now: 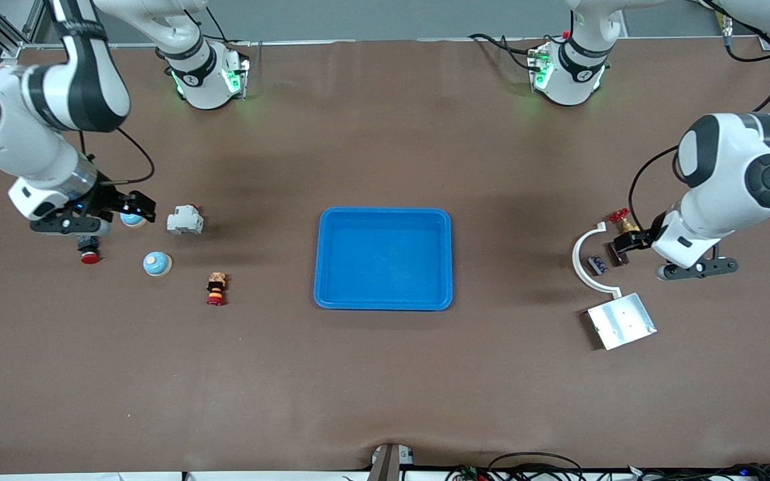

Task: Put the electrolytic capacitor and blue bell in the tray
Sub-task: 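Move the right gripper to a blue bell and the left gripper to a capacitor, then grasp the blue bell with the right gripper while the left gripper grasps a capacitor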

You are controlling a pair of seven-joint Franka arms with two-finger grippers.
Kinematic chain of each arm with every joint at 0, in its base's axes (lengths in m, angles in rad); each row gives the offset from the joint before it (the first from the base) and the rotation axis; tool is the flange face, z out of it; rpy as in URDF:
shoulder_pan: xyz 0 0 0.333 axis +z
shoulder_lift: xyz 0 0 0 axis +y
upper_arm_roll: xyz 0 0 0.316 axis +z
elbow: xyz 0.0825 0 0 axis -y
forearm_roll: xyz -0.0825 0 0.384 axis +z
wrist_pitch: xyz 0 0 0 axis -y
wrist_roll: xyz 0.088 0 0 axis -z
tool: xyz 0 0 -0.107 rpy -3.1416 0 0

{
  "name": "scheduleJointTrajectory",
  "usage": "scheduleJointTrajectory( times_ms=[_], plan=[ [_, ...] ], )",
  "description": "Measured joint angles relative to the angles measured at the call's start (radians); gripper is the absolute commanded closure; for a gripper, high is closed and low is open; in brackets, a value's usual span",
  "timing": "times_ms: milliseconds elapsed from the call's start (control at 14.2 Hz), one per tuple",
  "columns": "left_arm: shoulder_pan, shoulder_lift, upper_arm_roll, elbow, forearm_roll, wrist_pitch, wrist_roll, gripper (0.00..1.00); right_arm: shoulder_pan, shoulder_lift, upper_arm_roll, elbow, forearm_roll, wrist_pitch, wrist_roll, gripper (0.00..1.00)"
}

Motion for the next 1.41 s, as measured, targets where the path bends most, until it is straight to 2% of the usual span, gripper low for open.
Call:
scheduleJointTrajectory(
  times_ms=[211,422,492,563,633,703,985,1407],
  plan=[
    [0.0,0.003,0.0,-0.113,0.0,0.161,-0.036,0.13,-0.023,0.108,-0.001,-0.019,-0.001,0.146,-0.041,0.0],
    [0.014,0.026,0.001,-0.186,0.0,0.294,-0.051,0.13,-0.061,0.232,-0.002,-0.018,-0.001,0.31,-0.105,0.0],
    [0.027,0.041,0.001,-0.197,0.0,0.324,-0.051,0.19,-0.069,0.271,-0.002,-0.016,-0.001,0.356,-0.114,0.0],
    [0.039,0.058,0.001,-0.201,0.0,0.347,-0.051,0.33,-0.073,0.305,-0.002,-0.011,-0.001,0.391,-0.117,0.0],
    [0.046,0.077,0.001,-0.203,0.0,0.37,-0.051,0.41,-0.077,0.334,-0.002,-0.002,-0.001,0.41,-0.119,0.0],
    [0.05,0.097,0.001,-0.204,0.0,0.393,-0.056,0.44,-0.08,0.357,-0.002,0.013,-0.001,0.418,-0.124,0.0],
    [0.047,0.156,-0.002,-0.203,0.0,0.459,-0.116,0.42,-0.091,0.41,-0.003,0.047,-0.001,0.435,-0.134,0.0],
    [0.042,0.179,-0.006,-0.202,0.0,0.502,-0.153,0.42,-0.095,0.495,-0.002,0.048,0.001,0.475,-0.135,0.0]
  ],
)
